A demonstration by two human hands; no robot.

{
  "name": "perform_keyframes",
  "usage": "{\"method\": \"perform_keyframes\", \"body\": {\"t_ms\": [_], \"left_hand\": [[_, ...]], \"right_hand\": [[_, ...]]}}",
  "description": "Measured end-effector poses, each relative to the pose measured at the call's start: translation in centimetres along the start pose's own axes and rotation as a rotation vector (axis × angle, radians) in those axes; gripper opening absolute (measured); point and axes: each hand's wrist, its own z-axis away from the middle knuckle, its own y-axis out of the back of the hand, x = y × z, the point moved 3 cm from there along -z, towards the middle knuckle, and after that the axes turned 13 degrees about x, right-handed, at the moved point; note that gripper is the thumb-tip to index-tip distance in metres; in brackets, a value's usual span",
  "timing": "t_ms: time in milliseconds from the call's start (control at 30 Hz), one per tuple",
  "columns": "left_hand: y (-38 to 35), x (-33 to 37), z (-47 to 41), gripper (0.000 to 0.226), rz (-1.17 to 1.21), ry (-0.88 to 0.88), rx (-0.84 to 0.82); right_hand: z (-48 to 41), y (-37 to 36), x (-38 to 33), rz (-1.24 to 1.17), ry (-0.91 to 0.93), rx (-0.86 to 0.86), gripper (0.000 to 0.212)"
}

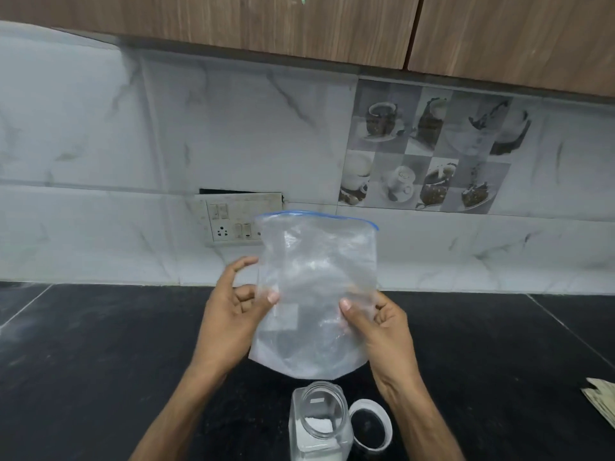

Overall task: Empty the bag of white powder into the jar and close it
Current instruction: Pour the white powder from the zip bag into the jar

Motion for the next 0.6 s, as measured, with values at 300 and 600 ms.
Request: {"method": "perform_keyframes", "body": {"t_ms": [300, 600], "left_hand": [[-0.1, 0.1, -0.8, 0.034, -0.139, -0.194, -0.036], [0.3, 0.8, -1.0, 0.025, -0.223, -0.216, -0.091]], "right_hand": [[0.9, 1.3, -1.3, 0.141, 0.348, 0.106, 0.065], [1.1, 2.1, -3.1, 0.165, 0.445, 0.025, 0.079]]}}
